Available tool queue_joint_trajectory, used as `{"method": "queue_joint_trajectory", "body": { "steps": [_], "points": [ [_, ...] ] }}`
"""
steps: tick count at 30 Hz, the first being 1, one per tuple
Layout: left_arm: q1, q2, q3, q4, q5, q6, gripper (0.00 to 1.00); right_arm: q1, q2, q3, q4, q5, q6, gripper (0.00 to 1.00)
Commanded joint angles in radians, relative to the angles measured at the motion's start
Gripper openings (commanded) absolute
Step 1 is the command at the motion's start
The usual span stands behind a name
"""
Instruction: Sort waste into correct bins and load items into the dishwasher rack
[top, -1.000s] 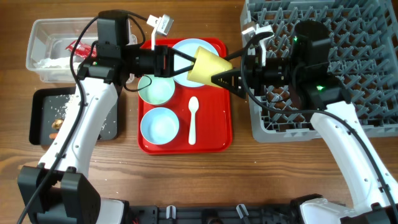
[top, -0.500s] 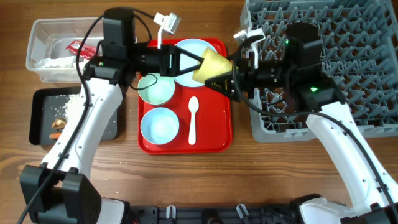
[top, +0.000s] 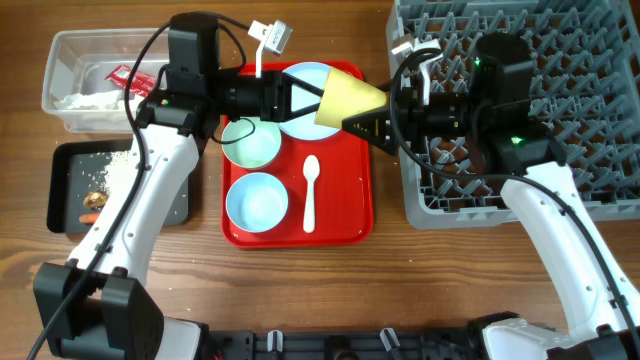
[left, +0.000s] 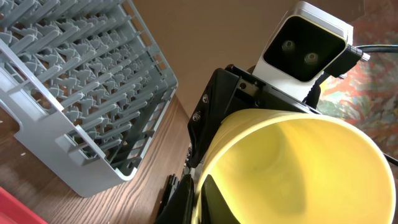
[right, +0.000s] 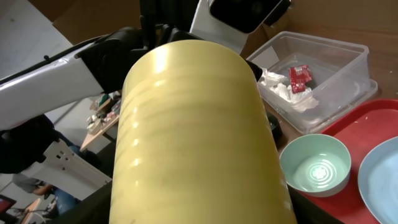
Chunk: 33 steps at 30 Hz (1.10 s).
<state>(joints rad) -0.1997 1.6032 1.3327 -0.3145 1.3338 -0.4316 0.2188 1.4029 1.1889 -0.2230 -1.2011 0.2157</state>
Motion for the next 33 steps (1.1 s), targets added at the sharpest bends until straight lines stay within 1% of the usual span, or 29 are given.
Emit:
{"method": "queue_joint_trajectory", "body": {
  "steps": [1,3,7,11,13,15,16,17,18,19,20,23,24,25,27,30,33],
  "points": [
    [0.005,0.002,0.01,0.0,0.023,0.001,0.04,-0.033,0.006,0.013,0.022,0.033,-0.004,0.67],
    [0.005,0.002,0.01,0.0,0.023,0.001,0.04,-0.034,0.006,0.013,0.041,0.033,-0.004,0.69],
    [0.005,0.002,0.01,0.0,0.023,0.001,0.04,-0.041,0.006,0.013,0.068,0.033,-0.002,0.79],
    [0.005,0.002,0.01,0.0,0.022,0.001,0.04,-0.062,0.006,0.013,0.102,0.033,0.031,0.79],
    [0.005,0.002,0.01,0.0,0.017,0.001,0.04,-0.062,0.006,0.013,0.102,0.025,0.031,0.74],
    [0.005,0.002,0.01,0.0,0.015,0.001,0.04,-0.062,0.006,0.013,0.105,0.025,0.031,0.64],
    [0.005,0.002,0.01,0.0,0.015,0.001,0.04,-0.062,0.006,0.013,0.106,0.025,0.027,0.56],
    [0.005,0.002,0.01,0.0,0.015,0.002,0.04,-0.062,0.006,0.013,0.108,0.024,0.027,0.51],
    [0.005,0.002,0.01,0.0,0.015,0.002,0.09,-0.062,0.006,0.013,0.111,0.016,0.021,0.47],
    [0.005,0.002,0.01,0.0,0.011,0.001,0.18,-0.062,0.006,0.013,0.114,0.01,0.02,0.43],
    [0.005,0.002,0.01,0.0,0.007,0.002,0.35,-0.062,0.005,0.013,0.115,0.005,0.02,0.4],
    [0.005,0.002,0.01,0.0,0.007,0.002,0.6,-0.066,0.005,0.013,0.115,0.002,0.019,0.39],
    [0.006,0.002,0.01,0.0,0.007,0.002,0.64,-0.075,0.005,0.013,0.115,-0.006,0.02,0.39],
    [0.006,0.002,0.01,0.0,0.007,0.002,0.73,-0.089,0.005,0.013,0.114,-0.021,0.021,0.38],
    [0.006,0.002,0.01,0.0,-0.004,0.005,0.78,-0.125,0.004,0.014,0.102,-0.043,0.024,0.38],
    [0.007,0.002,0.01,0.0,-0.041,0.005,0.82,-0.204,0.0,0.014,0.03,-0.045,0.022,0.38],
    [0.007,0.002,0.01,-0.03,-0.145,0.005,0.88,-0.289,-0.016,0.022,-0.04,-0.016,0.023,0.39]
  ]
}}
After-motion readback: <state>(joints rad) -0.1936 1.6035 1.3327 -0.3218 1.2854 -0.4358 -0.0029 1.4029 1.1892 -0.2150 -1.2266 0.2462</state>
